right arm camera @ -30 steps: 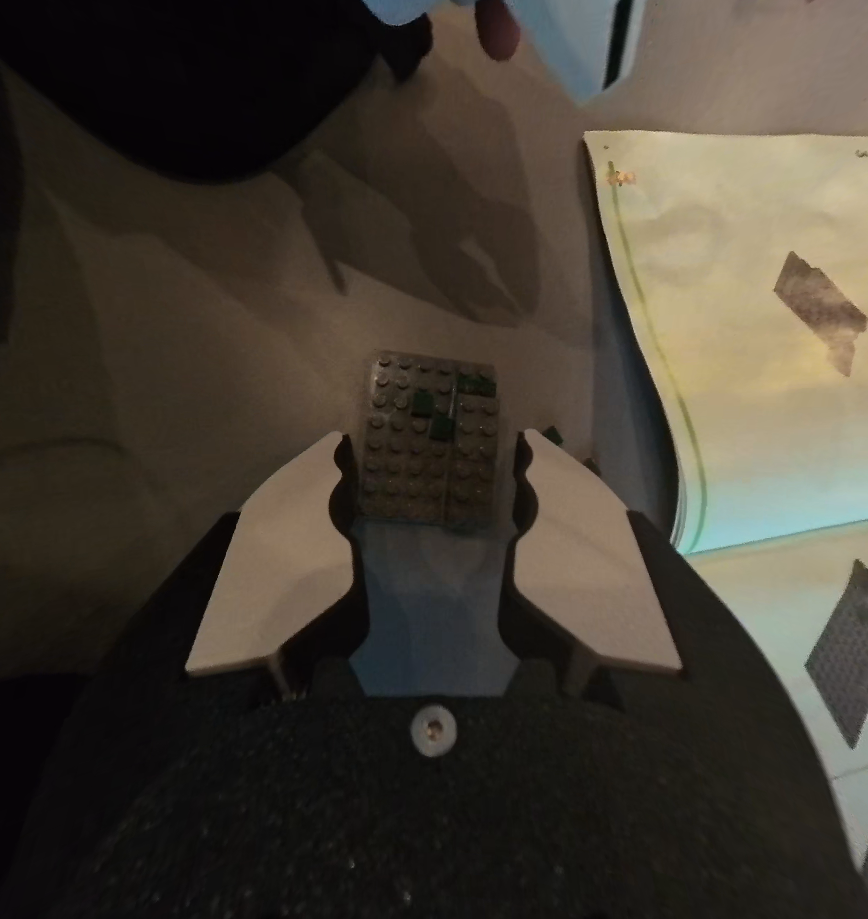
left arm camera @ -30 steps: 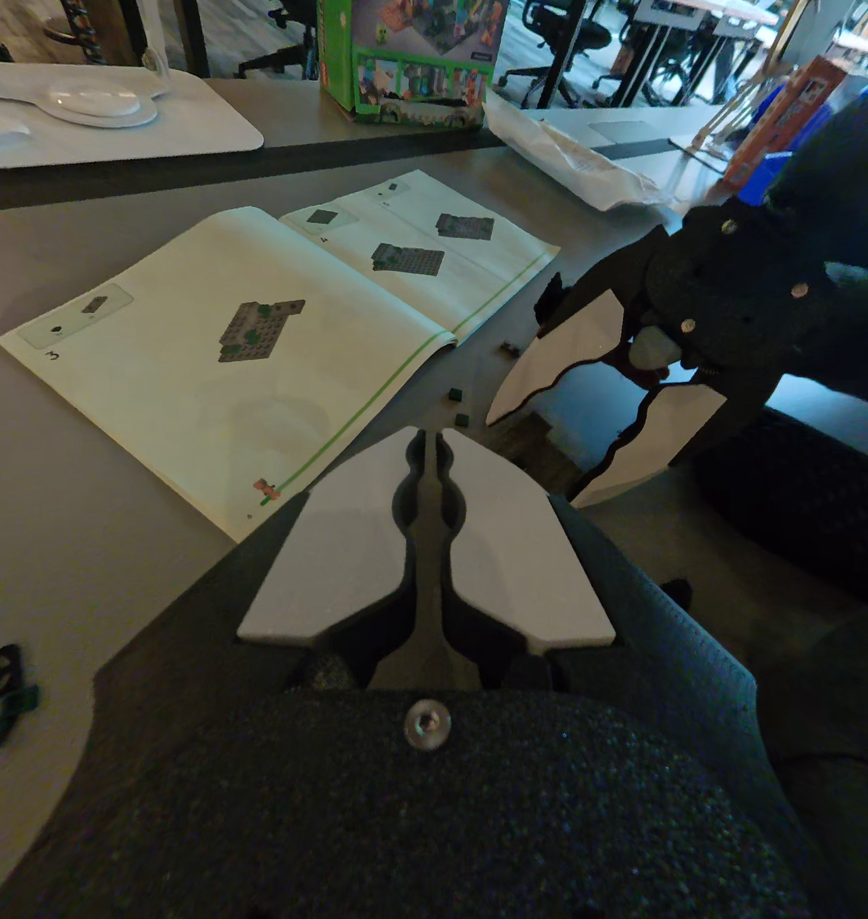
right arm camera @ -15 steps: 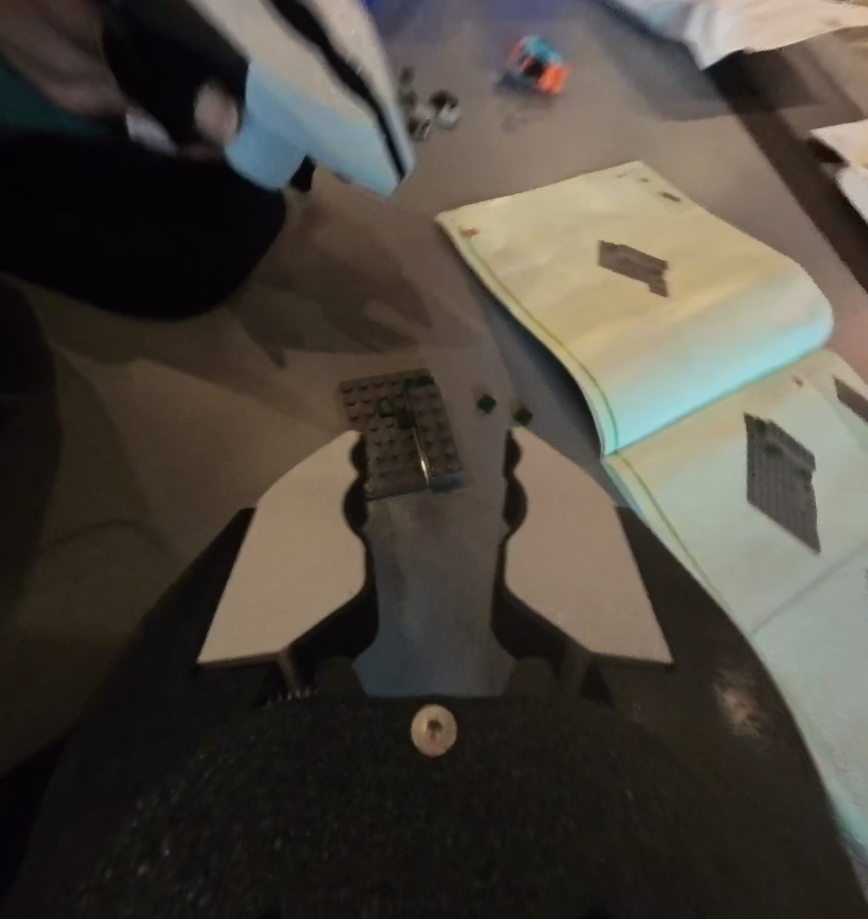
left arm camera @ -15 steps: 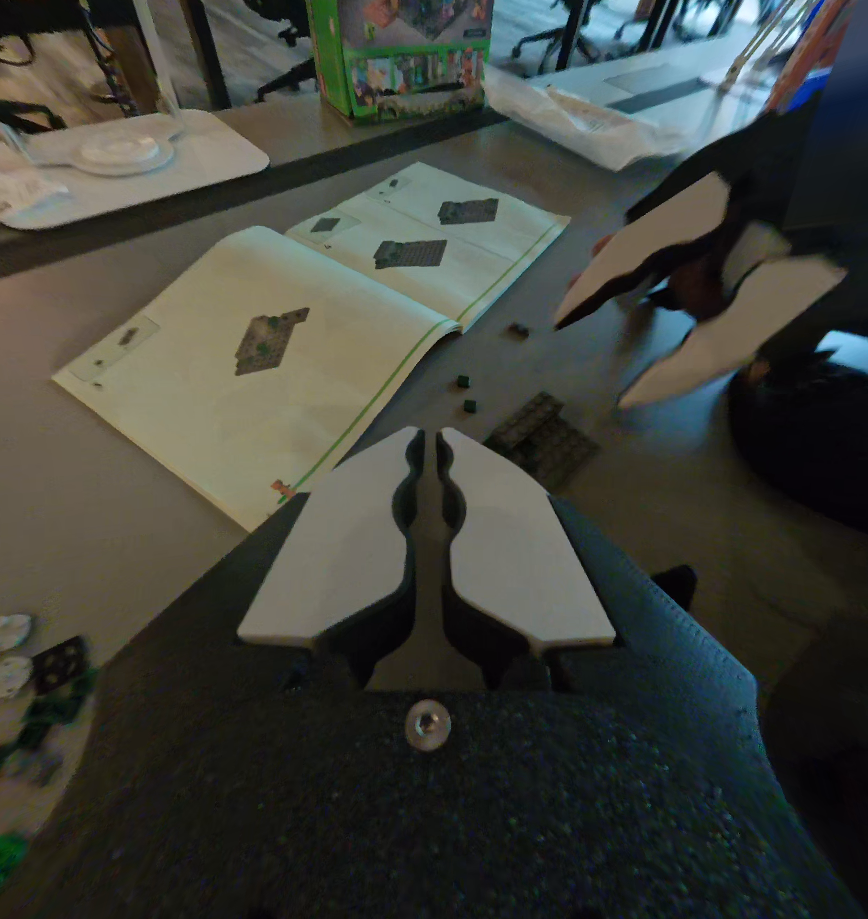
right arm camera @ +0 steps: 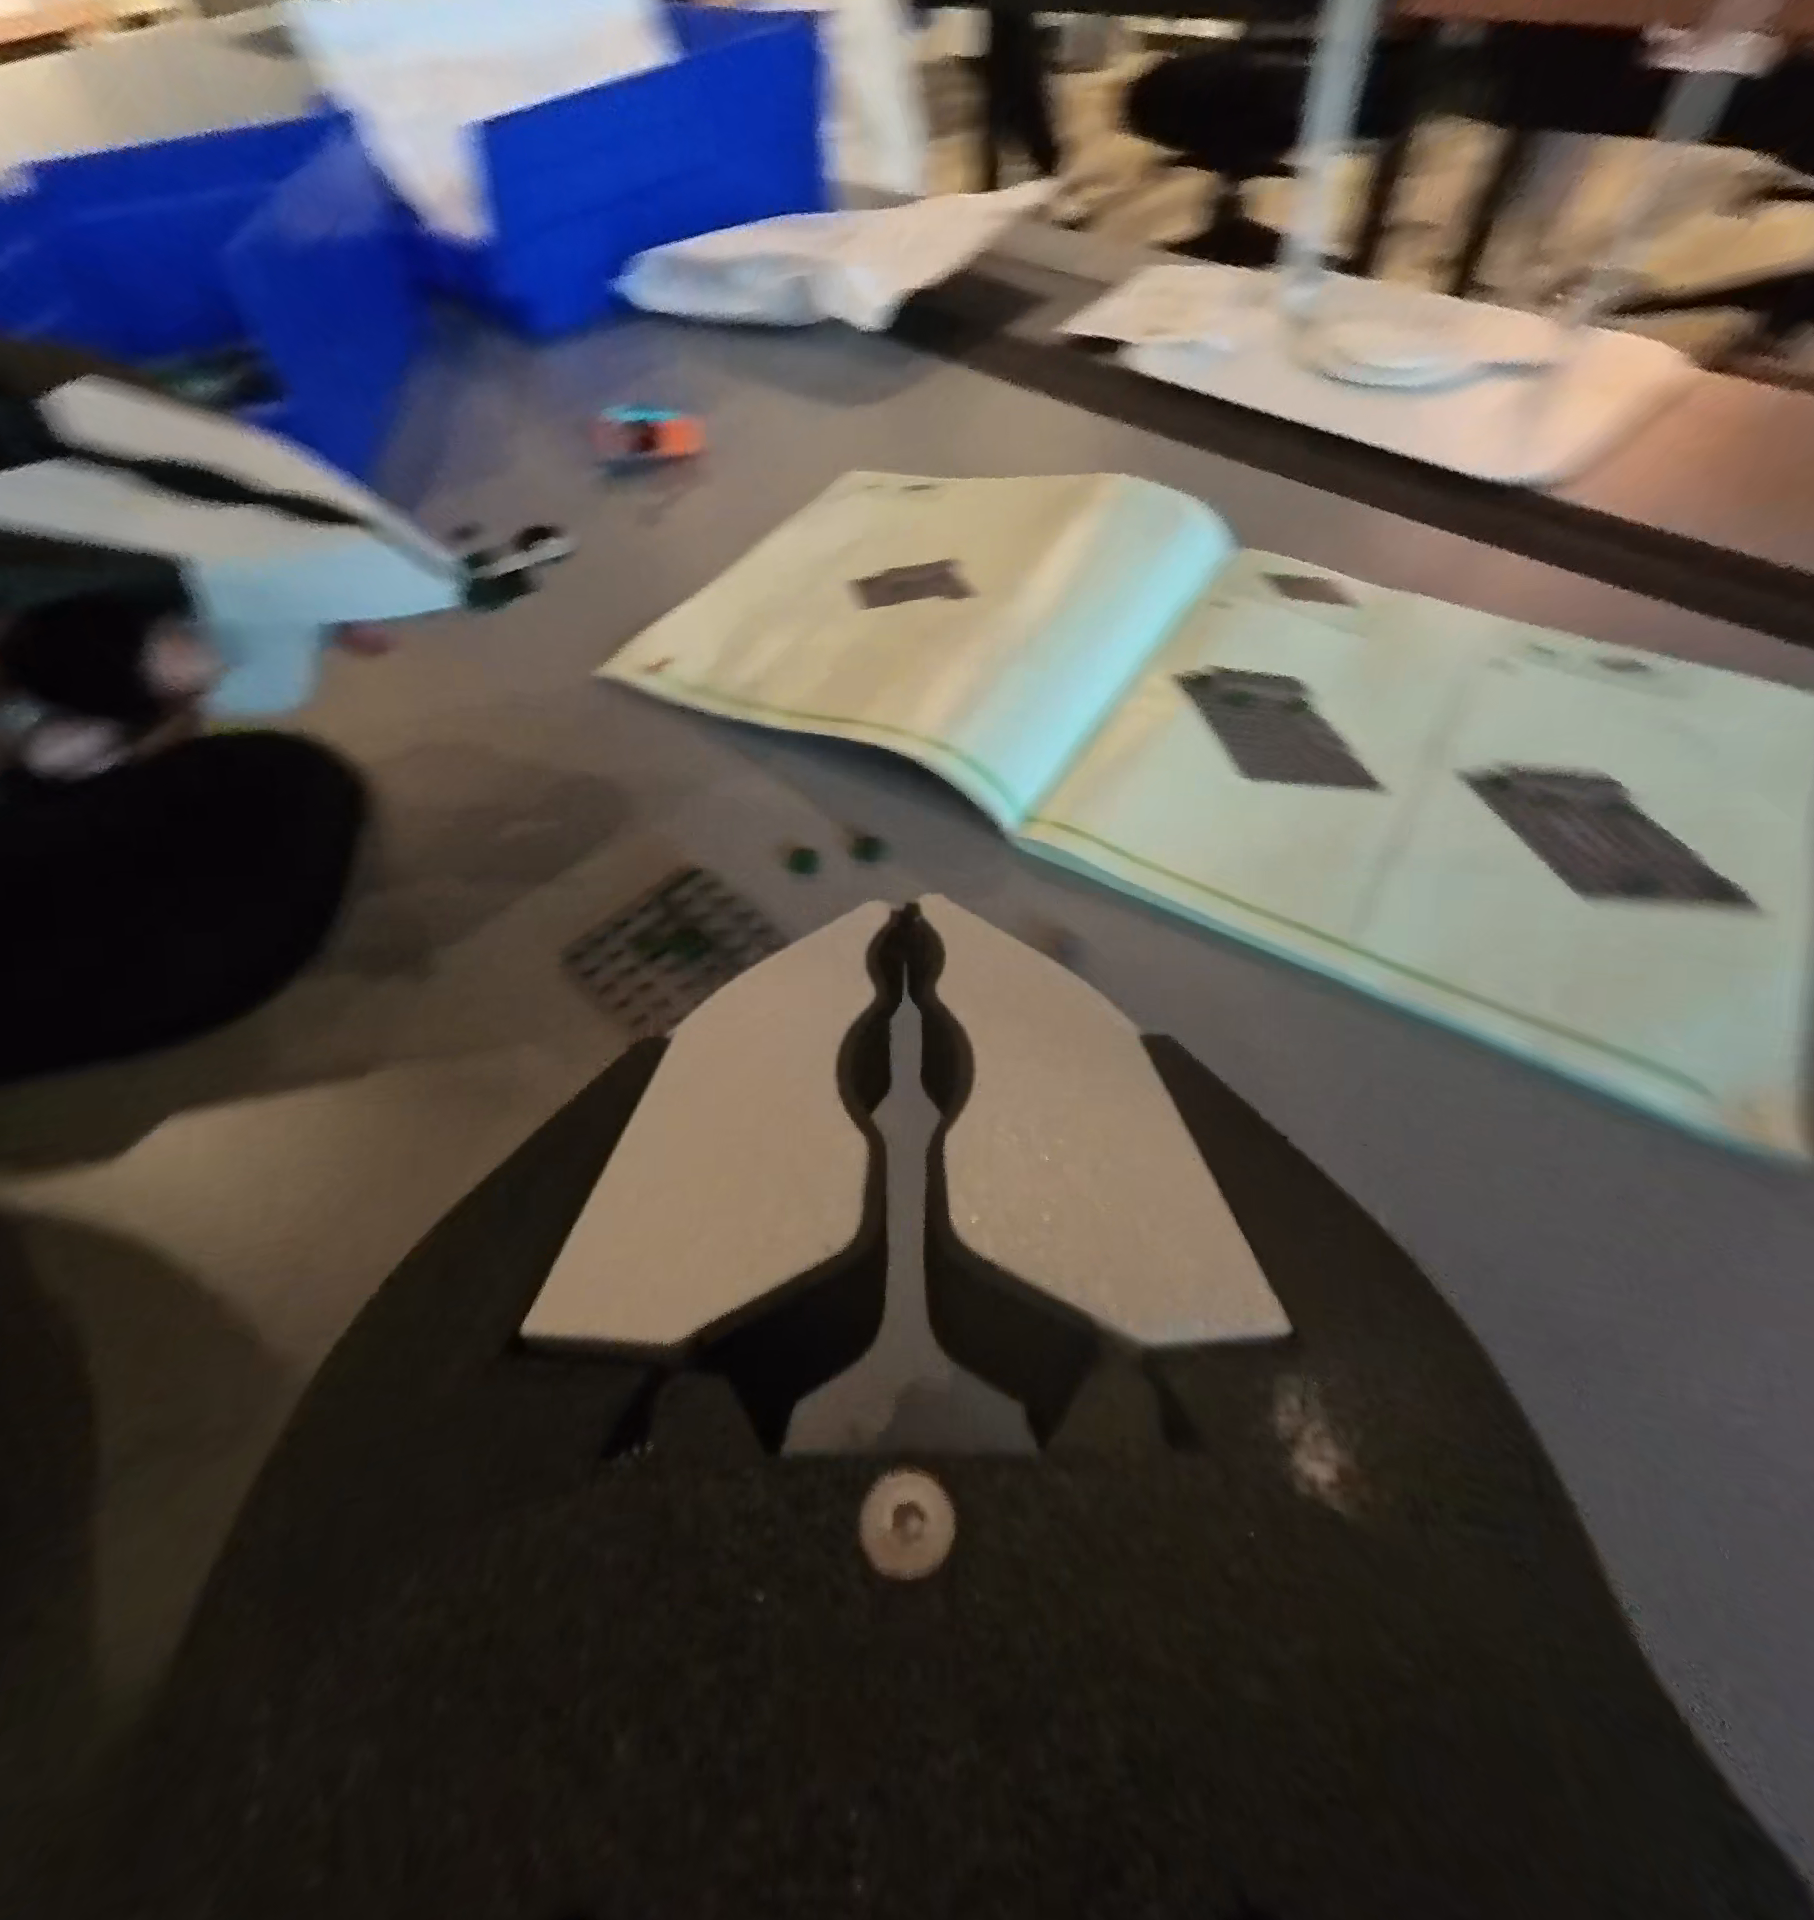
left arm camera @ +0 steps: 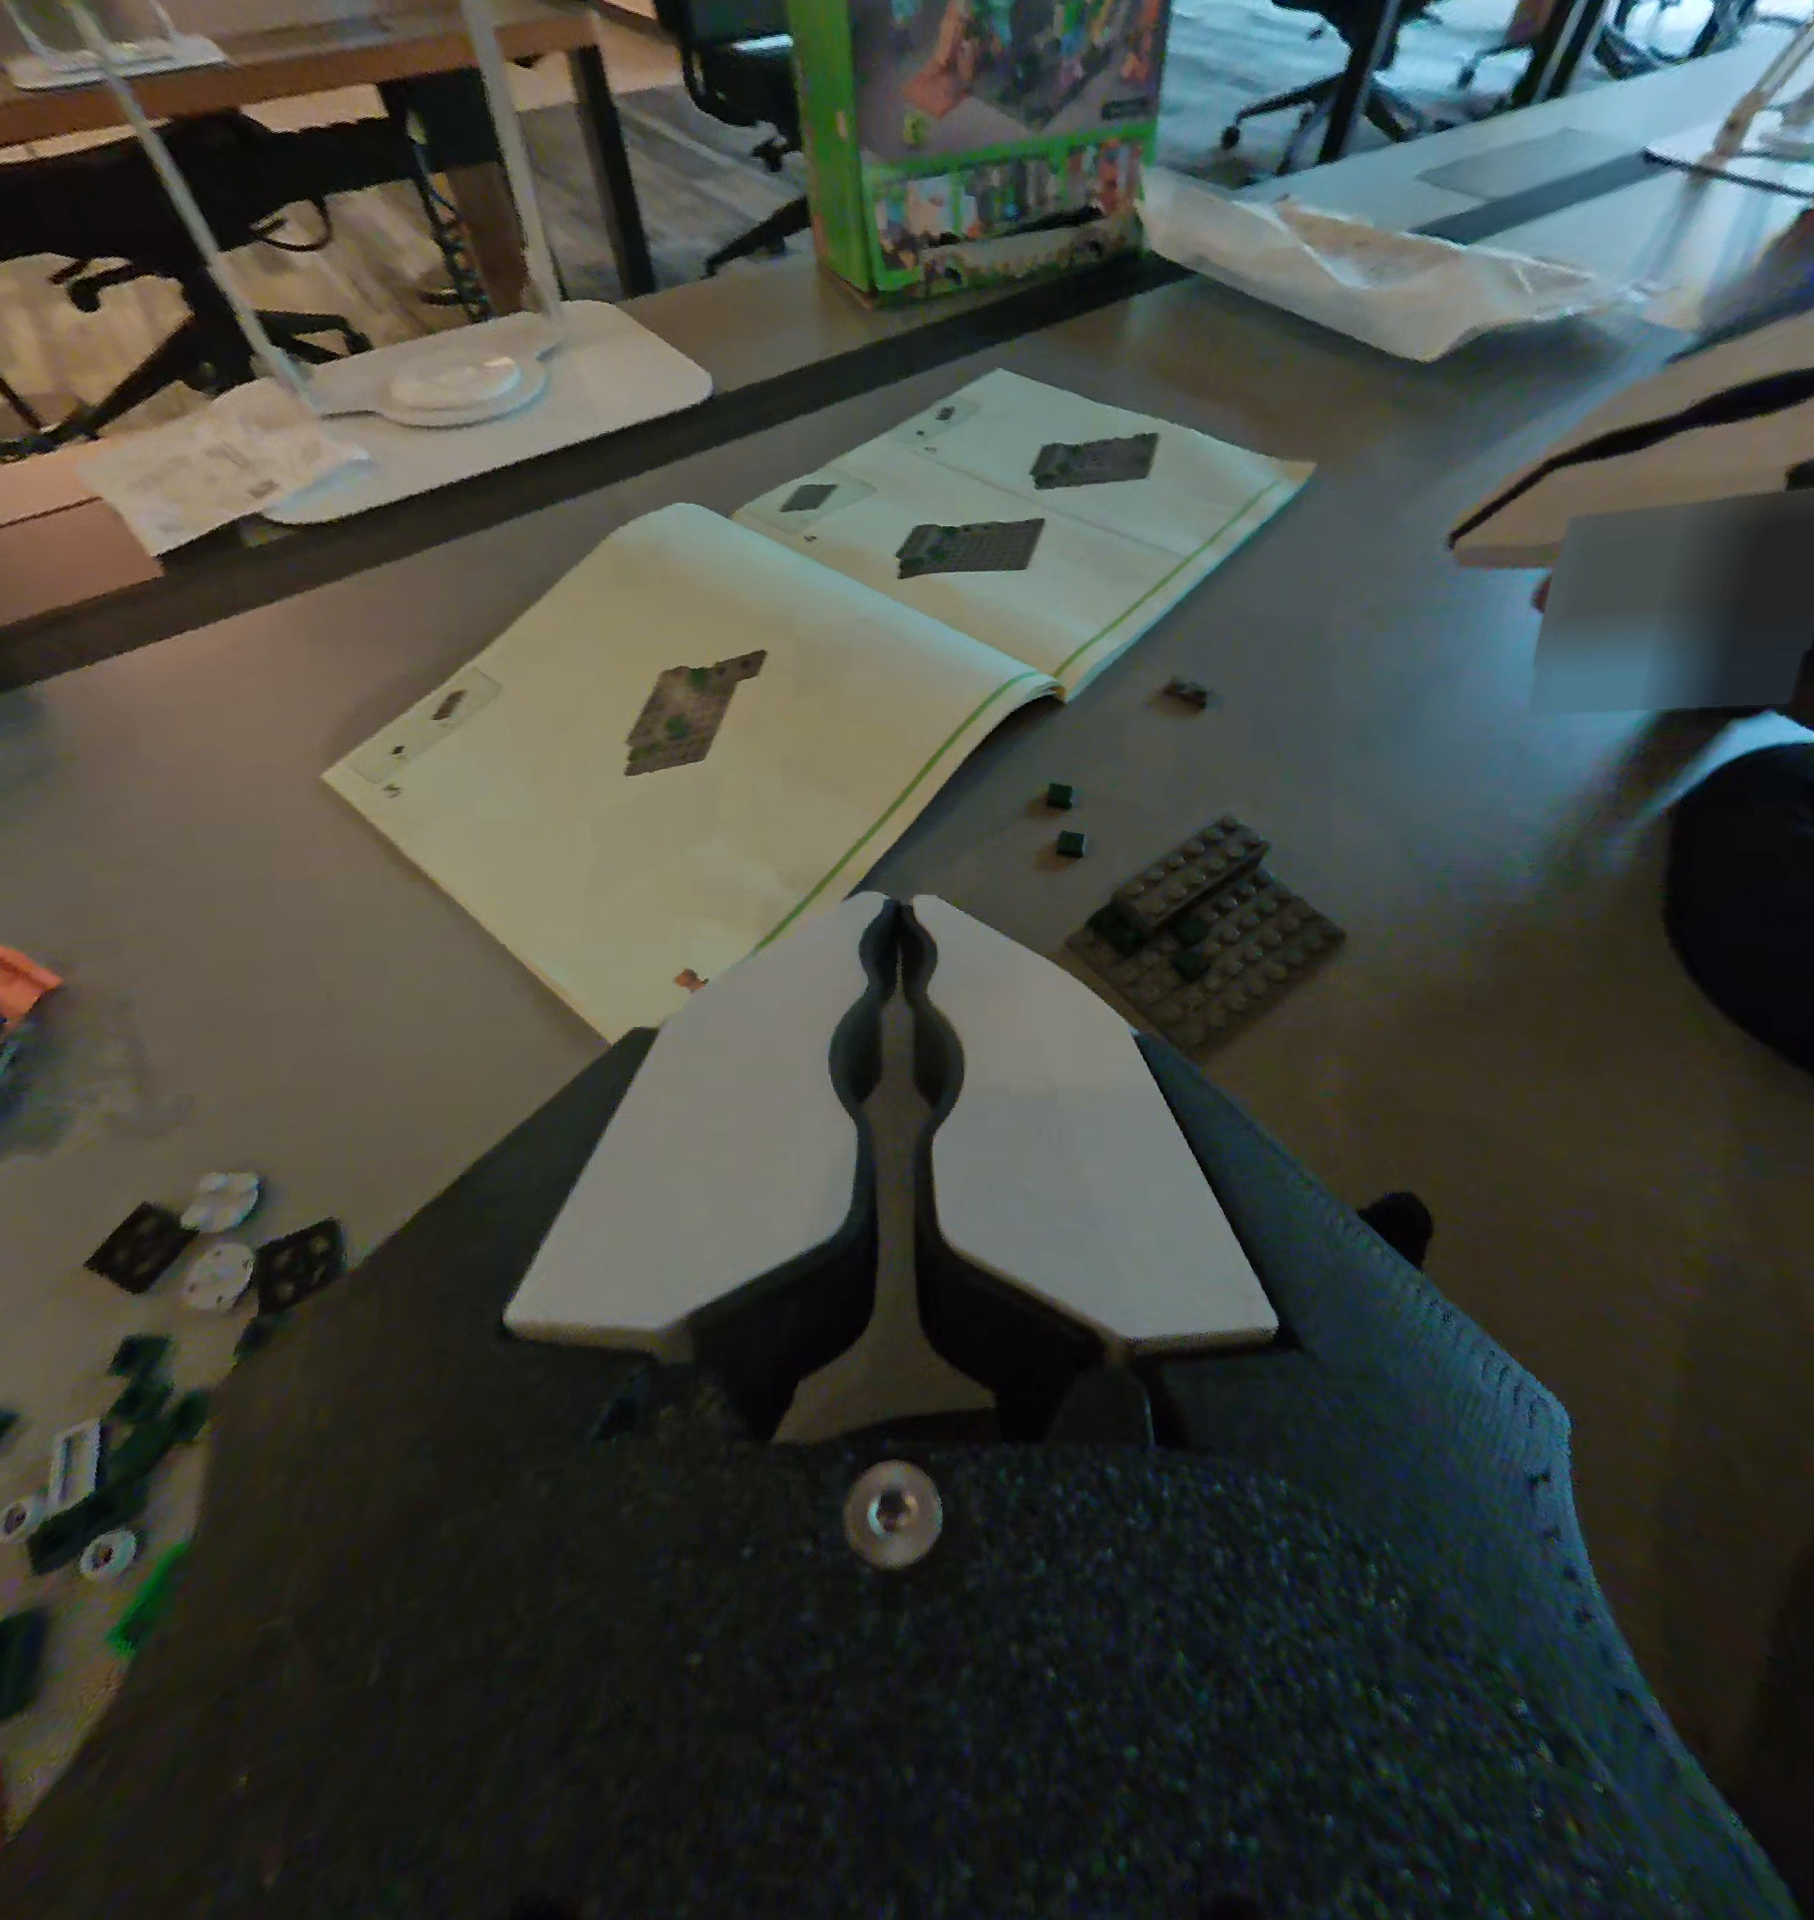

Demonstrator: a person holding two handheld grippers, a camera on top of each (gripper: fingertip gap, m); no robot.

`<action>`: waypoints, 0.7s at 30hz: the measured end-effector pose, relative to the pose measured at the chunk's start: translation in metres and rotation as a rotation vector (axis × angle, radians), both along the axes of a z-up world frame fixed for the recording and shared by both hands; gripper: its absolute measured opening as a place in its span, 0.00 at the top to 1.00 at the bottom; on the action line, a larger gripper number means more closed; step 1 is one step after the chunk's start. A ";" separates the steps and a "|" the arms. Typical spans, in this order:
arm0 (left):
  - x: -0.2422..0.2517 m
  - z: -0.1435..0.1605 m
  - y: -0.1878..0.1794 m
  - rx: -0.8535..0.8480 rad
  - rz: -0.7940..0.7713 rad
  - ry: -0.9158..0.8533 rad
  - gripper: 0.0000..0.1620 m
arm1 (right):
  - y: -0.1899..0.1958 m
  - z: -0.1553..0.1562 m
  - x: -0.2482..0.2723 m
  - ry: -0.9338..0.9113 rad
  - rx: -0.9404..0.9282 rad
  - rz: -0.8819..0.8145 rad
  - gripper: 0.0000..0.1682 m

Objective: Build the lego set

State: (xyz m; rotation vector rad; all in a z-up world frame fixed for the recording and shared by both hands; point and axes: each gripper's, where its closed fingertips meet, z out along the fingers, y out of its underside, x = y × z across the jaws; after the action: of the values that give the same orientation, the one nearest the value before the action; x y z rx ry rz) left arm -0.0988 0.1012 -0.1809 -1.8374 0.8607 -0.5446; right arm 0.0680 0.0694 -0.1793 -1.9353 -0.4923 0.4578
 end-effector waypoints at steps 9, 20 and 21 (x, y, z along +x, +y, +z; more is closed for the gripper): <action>-0.005 0.003 0.004 0.008 0.026 -0.061 0.95 | 0.004 0.007 0.005 0.050 0.054 -0.115 1.00; -0.002 0.004 0.009 0.026 0.048 -0.067 1.00 | 0.008 -0.003 0.014 0.008 0.049 -0.136 1.00; -0.002 0.004 0.009 0.027 0.048 -0.072 1.00 | 0.008 -0.002 0.015 0.006 0.051 -0.139 1.00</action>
State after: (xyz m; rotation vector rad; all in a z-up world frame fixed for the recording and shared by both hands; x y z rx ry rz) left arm -0.1008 0.1106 -0.1765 -1.7982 0.7705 -0.5624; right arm 0.0833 0.0775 -0.1814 -1.9038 -0.3596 0.3580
